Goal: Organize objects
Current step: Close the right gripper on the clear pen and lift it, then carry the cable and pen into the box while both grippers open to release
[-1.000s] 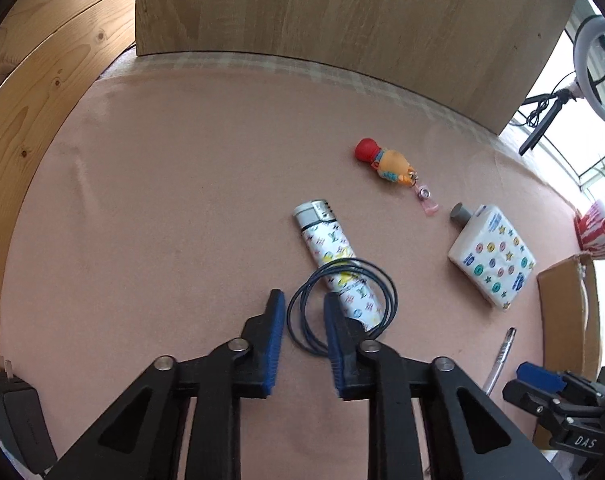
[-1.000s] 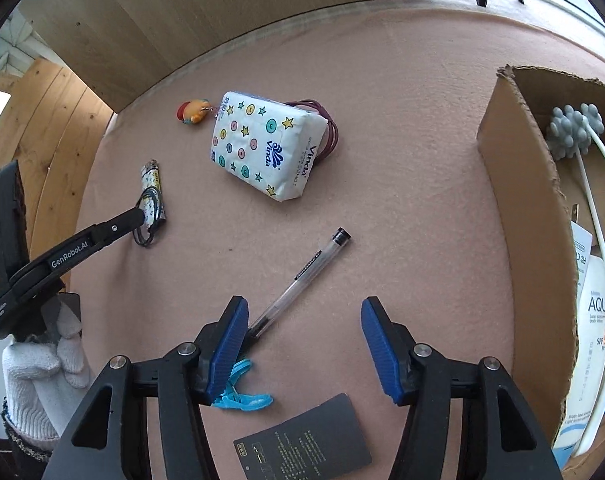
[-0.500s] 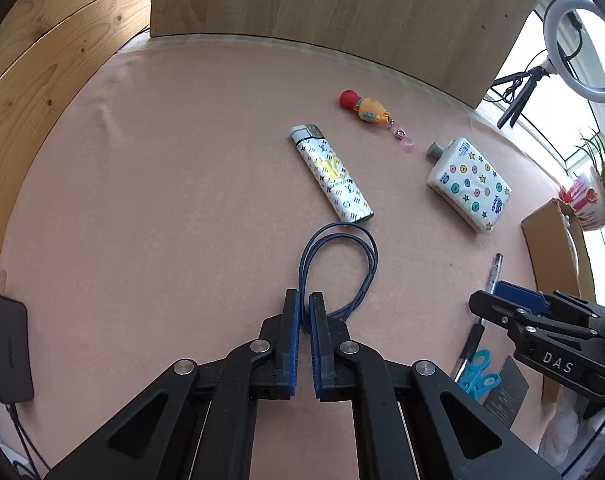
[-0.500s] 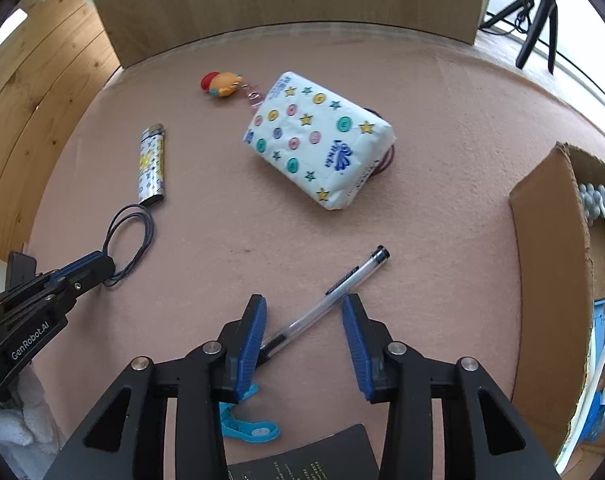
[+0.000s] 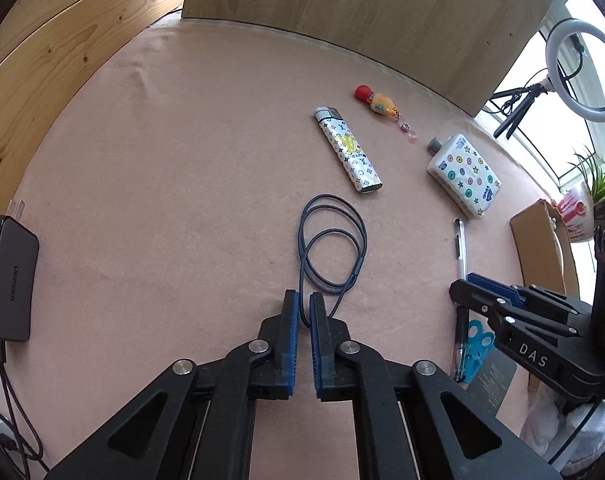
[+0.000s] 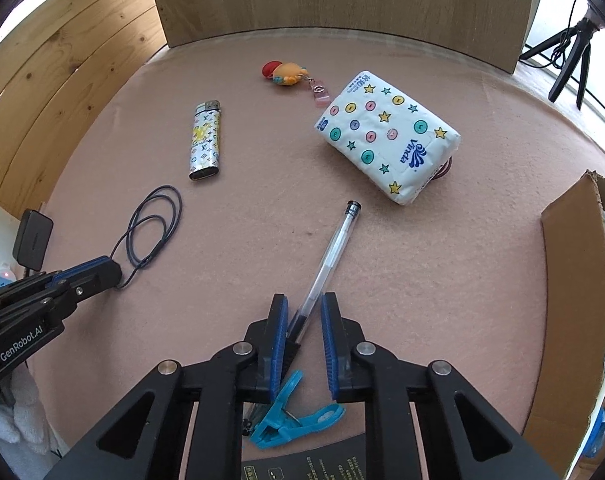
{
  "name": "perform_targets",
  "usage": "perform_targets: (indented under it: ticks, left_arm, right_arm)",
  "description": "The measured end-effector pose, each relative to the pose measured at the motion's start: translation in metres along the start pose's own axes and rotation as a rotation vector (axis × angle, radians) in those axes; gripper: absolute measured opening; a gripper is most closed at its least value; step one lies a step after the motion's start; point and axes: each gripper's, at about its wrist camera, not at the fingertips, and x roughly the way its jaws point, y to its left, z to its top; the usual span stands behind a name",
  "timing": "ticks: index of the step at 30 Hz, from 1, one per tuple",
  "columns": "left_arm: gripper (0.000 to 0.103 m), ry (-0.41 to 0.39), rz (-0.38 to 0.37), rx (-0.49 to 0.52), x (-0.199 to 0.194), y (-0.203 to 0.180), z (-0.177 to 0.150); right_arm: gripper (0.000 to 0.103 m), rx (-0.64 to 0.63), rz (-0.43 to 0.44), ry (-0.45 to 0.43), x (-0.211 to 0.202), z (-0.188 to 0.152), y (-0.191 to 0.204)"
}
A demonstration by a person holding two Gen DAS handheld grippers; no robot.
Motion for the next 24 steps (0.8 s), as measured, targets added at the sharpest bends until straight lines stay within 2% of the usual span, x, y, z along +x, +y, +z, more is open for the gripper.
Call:
perform_targets:
  ticks: [2, 4, 9, 12, 13, 14, 17, 19, 24]
  left_arm:
    - [0.053, -0.004, 0.003, -0.004, -0.001, -0.002, 0.003]
    - [0.059, -0.026, 0.018, 0.020, -0.002, -0.009, 0.007]
    - [0.059, -0.006, 0.093, 0.114, 0.015, -0.029, 0.020]
    - [0.057, -0.001, 0.153, 0.225, 0.023, -0.049, 0.021]
    - [0.048, -0.002, 0.162, 0.256, 0.025, -0.054, 0.020]
    - [0.033, -0.005, 0.166, 0.277, 0.025, -0.057, 0.020]
    - [0.009, 0.010, 0.108, 0.245, 0.024, -0.055, 0.023]
    - [0.006, 0.014, 0.081, 0.206, 0.024, -0.051, 0.024]
    - [0.006, -0.004, 0.011, 0.114, 0.007, -0.038, 0.019]
  right_arm:
    - [0.022, 0.021, 0.009, 0.013, -0.001, -0.002, -0.002]
    - [0.026, 0.026, 0.021, 0.016, -0.003, -0.007, -0.002]
    - [0.026, -0.051, -0.033, -0.008, -0.005, -0.019, 0.010]
    - [0.019, -0.060, -0.029, -0.020, -0.006, -0.024, 0.011]
    - [0.018, -0.054, -0.023, -0.020, -0.007, -0.024, 0.009]
    - [0.015, -0.042, -0.016, -0.020, -0.008, -0.025, 0.007]
    - [0.012, 0.003, 0.021, -0.016, -0.010, -0.026, -0.001]
    - [0.011, 0.042, 0.058, -0.018, -0.013, -0.027, -0.009]
    - [0.011, 0.134, 0.162, -0.029, -0.020, -0.030, -0.024]
